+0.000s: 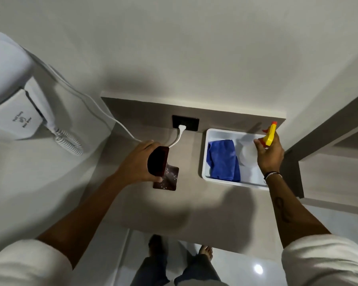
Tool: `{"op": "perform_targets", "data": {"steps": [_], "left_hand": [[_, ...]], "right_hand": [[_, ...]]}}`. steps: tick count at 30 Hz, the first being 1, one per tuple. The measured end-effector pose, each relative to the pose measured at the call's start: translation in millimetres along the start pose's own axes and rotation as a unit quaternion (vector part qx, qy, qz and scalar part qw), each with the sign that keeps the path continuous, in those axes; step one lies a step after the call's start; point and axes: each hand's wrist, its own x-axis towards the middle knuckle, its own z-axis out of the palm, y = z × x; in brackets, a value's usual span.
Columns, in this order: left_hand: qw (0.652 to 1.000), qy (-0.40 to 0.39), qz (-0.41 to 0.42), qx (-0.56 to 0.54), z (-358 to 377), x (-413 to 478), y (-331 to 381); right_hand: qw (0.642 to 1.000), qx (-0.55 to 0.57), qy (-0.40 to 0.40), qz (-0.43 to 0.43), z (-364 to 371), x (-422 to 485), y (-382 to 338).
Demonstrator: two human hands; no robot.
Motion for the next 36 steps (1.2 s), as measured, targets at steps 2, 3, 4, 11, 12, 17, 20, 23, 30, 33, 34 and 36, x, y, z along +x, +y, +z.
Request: {"op": "perform_targets", "data": {"steps": [2,3,4,11,12,17,20,23,30,33,34,36], "left_hand": [[0.999,0.014,0.011,-0.032,0.7,-4.3,-2.8],[0.998,0.018,0.02,-0.048,2.0,-6.5,-4.9],[0.997,0.019,0.033,-0.068,2.2,-8.1,-8.1],[0.983,0.03,0.095,-0.155,5.5,-7.0,-34.6],[0.981,0.028,0.102,-0.161,5.7,-6.3,-37.6],[0.977,-0.009,0.112,-0.18,12.2,-6.1,-51.6],[0.978,-0.017,0.119,-0.17,9.4,-6.5,-56.8],[0.98,-0.012,0.114,-0.162,0.7,-11.0,-59.0],[0.989,-0.019,0.11,-0.092,-1.1,-13.7,-70.5],[0.991,-0.035,0.1,-0.081,-2.0,-14.0,-70.6],[0.991,-0.039,0.102,-0.08,-2.9,-14.2,-69.7],[0.99,-0.043,0.106,-0.081,-4.6,-15.1,-68.7]], "right_hand": [[0.999,0.023,0.01,-0.039,-7.8,-10.0,-10.2],[0.998,0.043,0.011,-0.053,-12.6,-18.3,-17.9],[0.995,0.068,0.015,-0.066,-17.6,-29.7,-28.2],[0.97,0.236,-0.047,-0.038,-19.7,-158.1,-89.7],[0.968,0.236,-0.079,-0.028,-13.1,-180.9,-93.0],[0.942,0.228,-0.244,0.031,25.8,-256.1,-96.2],[0.938,0.208,-0.275,0.043,46.4,-269.0,-101.2],[0.939,0.206,-0.273,0.036,63.0,-268.5,-108.2],[0.944,0.15,-0.293,0.013,79.2,-250.6,-109.5],[0.946,0.128,-0.297,0.01,77.9,-245.4,-107.5],[0.947,0.114,-0.3,0.01,76.6,-243.5,-106.8],[0.949,0.081,-0.306,0.011,74.0,-240.2,-103.5]]}}
